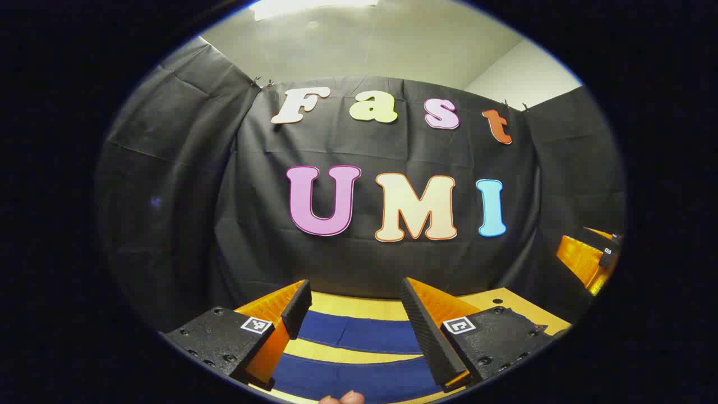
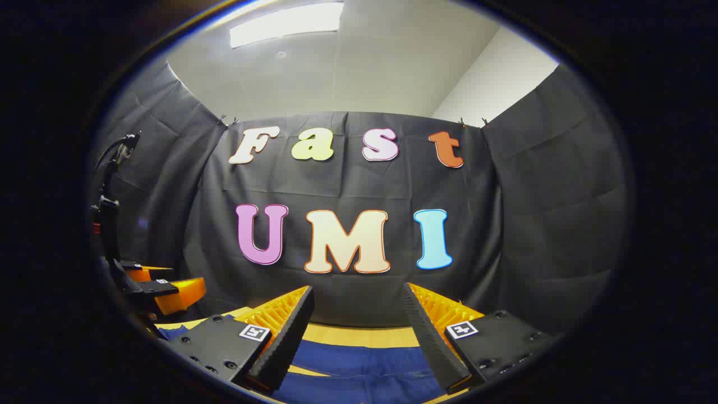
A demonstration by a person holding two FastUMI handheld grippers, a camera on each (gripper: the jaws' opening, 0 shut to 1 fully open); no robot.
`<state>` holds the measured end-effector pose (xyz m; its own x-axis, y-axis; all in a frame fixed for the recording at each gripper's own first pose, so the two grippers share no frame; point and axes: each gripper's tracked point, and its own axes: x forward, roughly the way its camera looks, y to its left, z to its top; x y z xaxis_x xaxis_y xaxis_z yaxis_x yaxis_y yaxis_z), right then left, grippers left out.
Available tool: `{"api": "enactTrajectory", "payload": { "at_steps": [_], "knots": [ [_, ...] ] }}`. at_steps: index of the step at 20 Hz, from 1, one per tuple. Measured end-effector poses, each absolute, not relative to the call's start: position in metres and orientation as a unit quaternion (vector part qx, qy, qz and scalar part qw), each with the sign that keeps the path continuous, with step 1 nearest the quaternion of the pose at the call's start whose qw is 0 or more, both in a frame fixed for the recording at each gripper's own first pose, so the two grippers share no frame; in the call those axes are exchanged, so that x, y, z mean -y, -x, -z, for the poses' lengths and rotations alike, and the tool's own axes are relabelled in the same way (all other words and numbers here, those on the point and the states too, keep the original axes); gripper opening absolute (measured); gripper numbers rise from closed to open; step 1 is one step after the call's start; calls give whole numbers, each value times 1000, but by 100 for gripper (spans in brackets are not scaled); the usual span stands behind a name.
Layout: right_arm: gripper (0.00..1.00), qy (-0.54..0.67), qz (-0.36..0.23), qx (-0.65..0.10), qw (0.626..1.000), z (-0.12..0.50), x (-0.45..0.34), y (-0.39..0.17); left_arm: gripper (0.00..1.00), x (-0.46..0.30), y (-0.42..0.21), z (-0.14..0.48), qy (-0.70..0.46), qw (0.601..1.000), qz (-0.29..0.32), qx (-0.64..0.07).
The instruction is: Grasp the waist and the cuffs of the jeans and fold them to make the two legs overlap; first hold the waist and fold one-third of the jeans toward the cuffs, then hold the cuffs and fold the remaining one-third in the same direction to finish folding.
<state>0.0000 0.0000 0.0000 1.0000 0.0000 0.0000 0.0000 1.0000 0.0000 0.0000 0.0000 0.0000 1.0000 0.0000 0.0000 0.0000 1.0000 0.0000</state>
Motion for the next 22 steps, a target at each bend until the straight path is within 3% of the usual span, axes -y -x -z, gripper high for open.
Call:
{"api": "enactTrajectory", "payload": {
  "at_steps": [16,22],
  "knots": [
    [98,7,-8,-5,1000,-1,3,-7,94,-9,0,10,-18,1000,-6,-9],
    [98,10,-5,-15,1000,9,3,-4,96,-26,2,26,-87,995,28,-28]
  ]
}}
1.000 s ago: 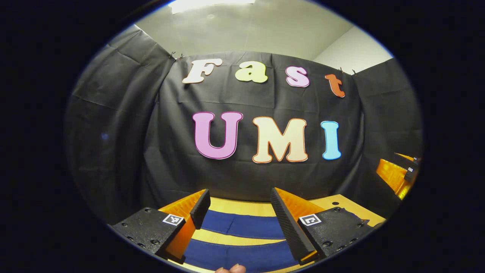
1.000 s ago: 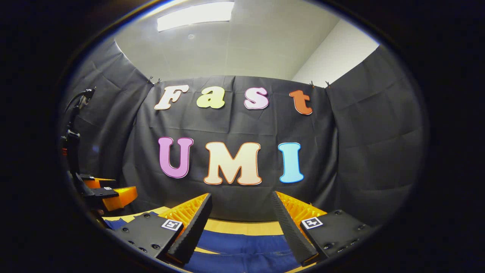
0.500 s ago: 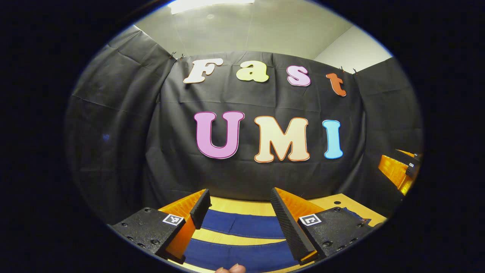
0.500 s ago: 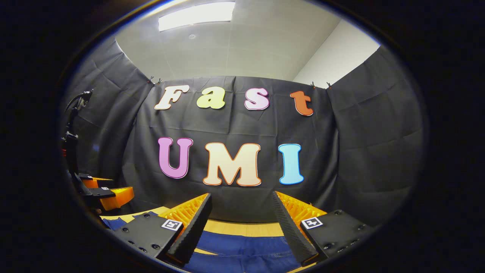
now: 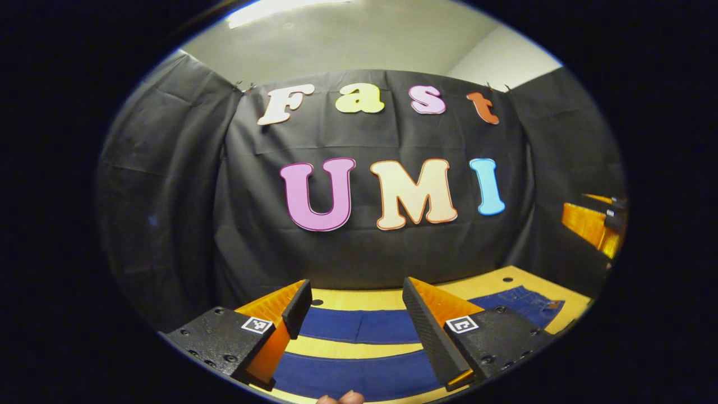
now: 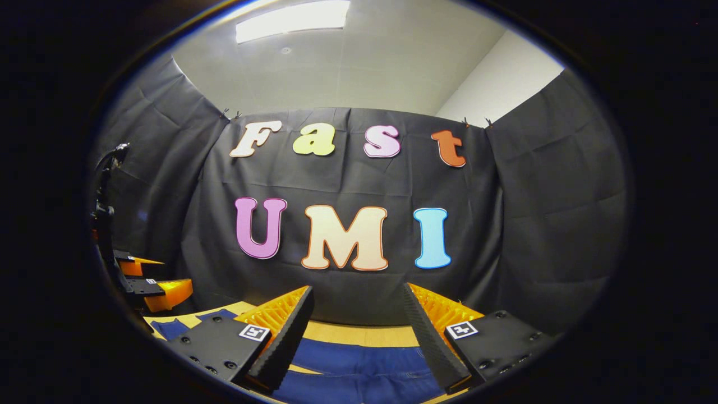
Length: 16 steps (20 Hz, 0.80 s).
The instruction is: Grasp the waist and the cuffs of the jeans and fold them to make the two legs overlap; first hold the waist and fold one-third of the jeans toward the cuffs, then hold the cuffs and fold the remaining one-third in the same direction to finish folding.
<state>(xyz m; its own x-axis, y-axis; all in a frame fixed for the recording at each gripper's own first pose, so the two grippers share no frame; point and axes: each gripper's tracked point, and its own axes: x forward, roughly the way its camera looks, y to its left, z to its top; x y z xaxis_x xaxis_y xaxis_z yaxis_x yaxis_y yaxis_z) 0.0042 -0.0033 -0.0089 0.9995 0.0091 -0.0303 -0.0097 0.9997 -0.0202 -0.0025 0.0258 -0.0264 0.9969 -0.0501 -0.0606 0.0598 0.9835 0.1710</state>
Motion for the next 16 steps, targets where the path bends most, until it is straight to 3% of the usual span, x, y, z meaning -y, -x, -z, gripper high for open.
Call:
{"api": "enactTrajectory", "payload": {
  "at_steps": [4,6,7,8,9,11,12,13,16],
  "knots": [
    [98,23,9,-31,999,26,7,4,100,-54,11,57,-182,979,60,-69],
    [98,26,16,-38,999,34,8,6,95,-69,17,74,-224,967,76,-91],
    [98,26,20,-36,999,36,7,8,100,-78,21,86,-241,961,86,-105],
    [98,26,25,-35,999,36,9,9,95,-87,26,99,-259,954,93,-121],
    [98,28,30,-35,999,39,10,9,100,-96,29,111,-277,946,100,-138],
    [98,32,41,-38,998,44,13,12,95,-113,37,134,-311,928,115,-170],
    [98,33,46,-39,998,46,15,14,100,-120,40,148,-327,918,124,-187],
    [98,34,50,-43,997,50,16,16,95,-125,46,159,-338,910,133,-201],
    [98,40,60,-55,996,58,21,18,95,-141,61,202,-368,880,162,-254]
  ]
}}
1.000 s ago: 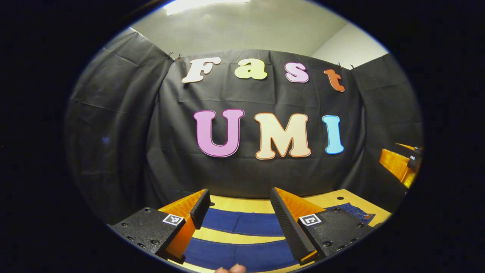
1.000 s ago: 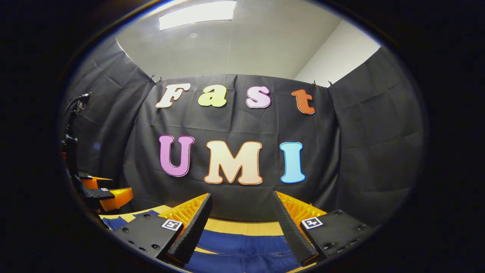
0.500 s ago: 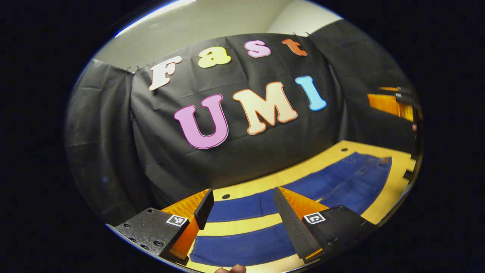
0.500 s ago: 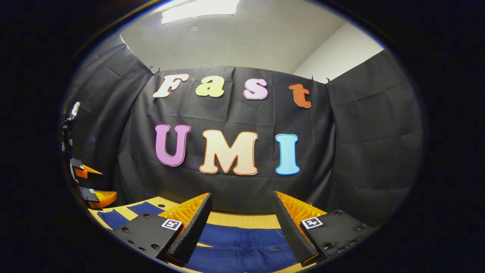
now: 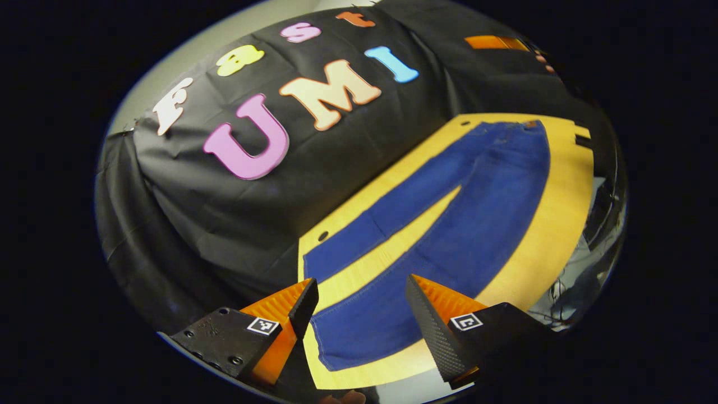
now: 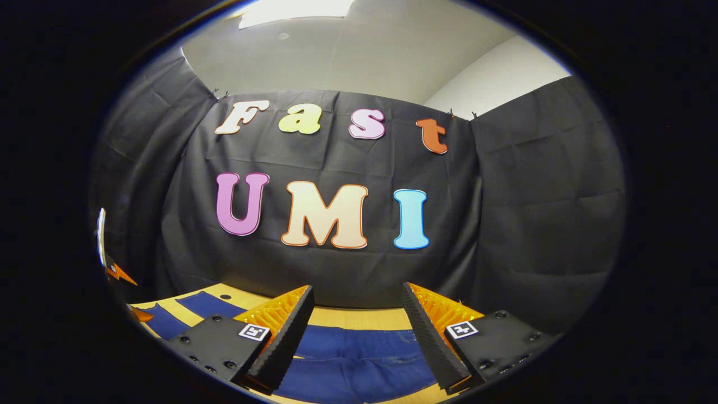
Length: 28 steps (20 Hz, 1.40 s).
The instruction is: Grasp the waist and the cuffs of the jeans and fold them to make the two legs overlap; first hold the waist and fold one-third of the jeans toward the cuffs, then hold the cuffs and fold the remaining one-third in the same direction to finish folding.
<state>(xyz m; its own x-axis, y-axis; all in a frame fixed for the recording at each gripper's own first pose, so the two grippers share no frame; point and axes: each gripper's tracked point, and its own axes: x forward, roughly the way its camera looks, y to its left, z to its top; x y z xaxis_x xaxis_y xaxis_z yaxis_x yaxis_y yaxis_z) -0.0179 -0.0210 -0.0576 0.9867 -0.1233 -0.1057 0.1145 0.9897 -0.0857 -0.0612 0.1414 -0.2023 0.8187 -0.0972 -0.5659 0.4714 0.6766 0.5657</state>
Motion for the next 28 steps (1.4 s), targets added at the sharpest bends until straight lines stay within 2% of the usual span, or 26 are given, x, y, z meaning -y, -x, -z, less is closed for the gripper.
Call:
{"api": "enactTrajectory", "payload": {
  "at_steps": [4,8,9,10,13,15,16,23,25,28],
  "knots": [
    [98,52,70,-72,994,67,31,22,95,-171,75,259,-434,823,177,-321],
    [99,71,77,-79,991,69,40,26,95,-183,79,293,-457,786,196,-367],
    [99,75,79,-82,991,71,42,28,100,-187,79,303,-464,777,200,-376],
    [99,78,81,-86,990,72,45,28,95,-191,80,310,-472,767,203,-384],
    [99,85,89,-99,987,80,51,31,96,-199,86,329,-496,740,213,-401],
    [99,90,96,-105,986,83,56,34,95,-200,81,332,-506,733,217,-398],
    [99,93,98,-107,985,85,57,35,89,-199,78,335,-507,731,221,-400],
    [99,95,108,-113,983,87,60,35,86,-193,40,352,-510,718,261,-397],
    [99,100,108,-115,982,89,61,35,74,-189,49,359,-486,708,288,-423],
    [100,102,107,-118,982,92,67,33,20,-184,53,367,-487,704,298,-421]
  ]
}}
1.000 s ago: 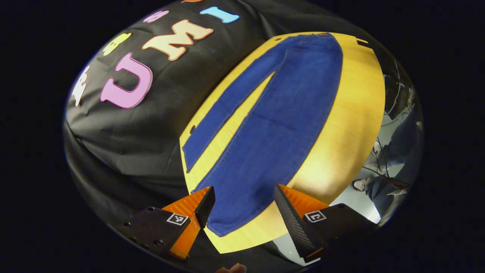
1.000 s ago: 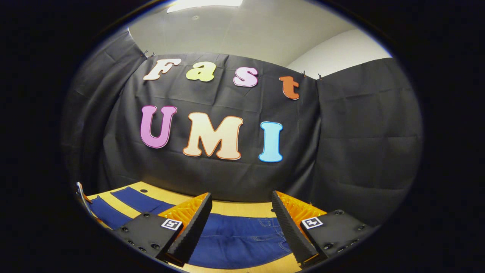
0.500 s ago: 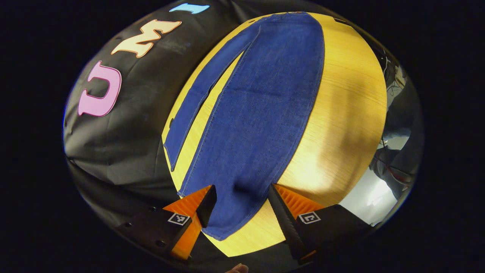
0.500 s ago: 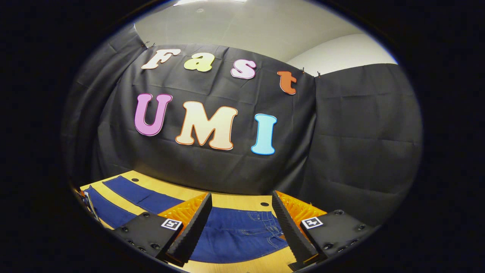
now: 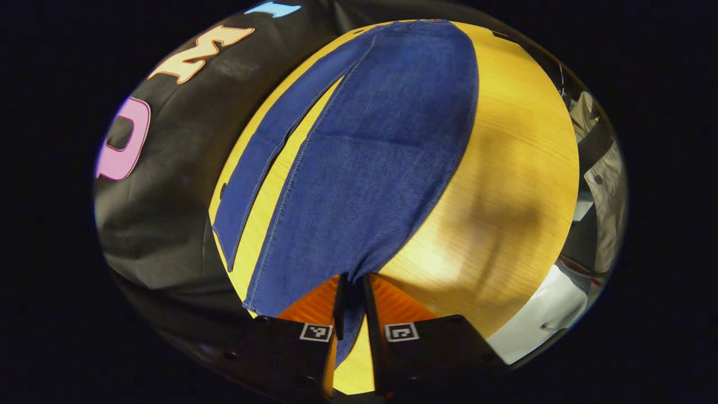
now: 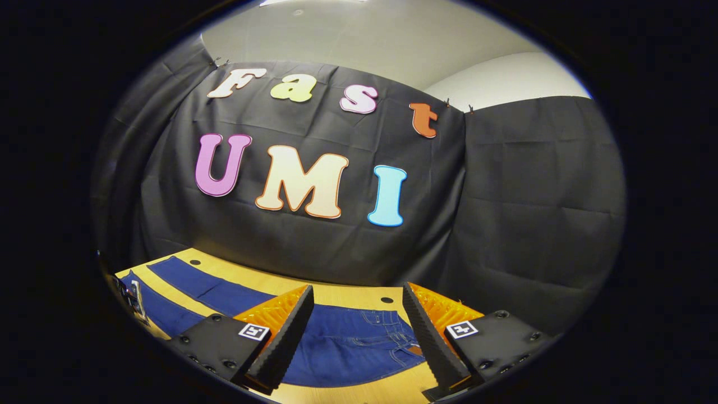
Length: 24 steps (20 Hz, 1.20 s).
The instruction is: Grasp the waist and the cuffs of the jeans and fold them to make the two legs overlap; first hold the waist and fold one-third of the jeans toward the cuffs, then hold the cuffs and fold the remaining one-third in the same direction to finish folding.
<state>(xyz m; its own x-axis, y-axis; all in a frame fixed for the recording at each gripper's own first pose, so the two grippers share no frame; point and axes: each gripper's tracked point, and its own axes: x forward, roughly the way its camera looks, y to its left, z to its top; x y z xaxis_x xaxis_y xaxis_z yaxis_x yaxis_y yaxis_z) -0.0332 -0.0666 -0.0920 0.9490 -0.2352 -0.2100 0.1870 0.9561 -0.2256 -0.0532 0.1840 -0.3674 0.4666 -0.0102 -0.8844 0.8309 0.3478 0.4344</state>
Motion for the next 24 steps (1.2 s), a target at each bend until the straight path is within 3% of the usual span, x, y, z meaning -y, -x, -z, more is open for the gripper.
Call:
{"api": "enactTrajectory", "payload": {
  "at_steps": [1,2,4,6,17,24],
  "knots": [
    [98,106,104,-121,981,94,69,31,19,-186,54,367,-495,703,295,-417],
    [98,116,98,-126,980,99,73,29,11,-186,53,366,-502,704,287,-412],
    [100,155,81,-143,974,110,89,28,4,-185,52,365,-492,718,271,-410],
    [98,222,60,-168,959,126,114,30,1,-186,49,366,-468,734,253,-422],
    [99,432,-97,-350,826,298,221,85,1,-186,45,367,-470,724,219,-455],
    [100,521,-213,-379,735,380,222,94,1,-187,44,367,-478,713,209,-468]
  ]
}}
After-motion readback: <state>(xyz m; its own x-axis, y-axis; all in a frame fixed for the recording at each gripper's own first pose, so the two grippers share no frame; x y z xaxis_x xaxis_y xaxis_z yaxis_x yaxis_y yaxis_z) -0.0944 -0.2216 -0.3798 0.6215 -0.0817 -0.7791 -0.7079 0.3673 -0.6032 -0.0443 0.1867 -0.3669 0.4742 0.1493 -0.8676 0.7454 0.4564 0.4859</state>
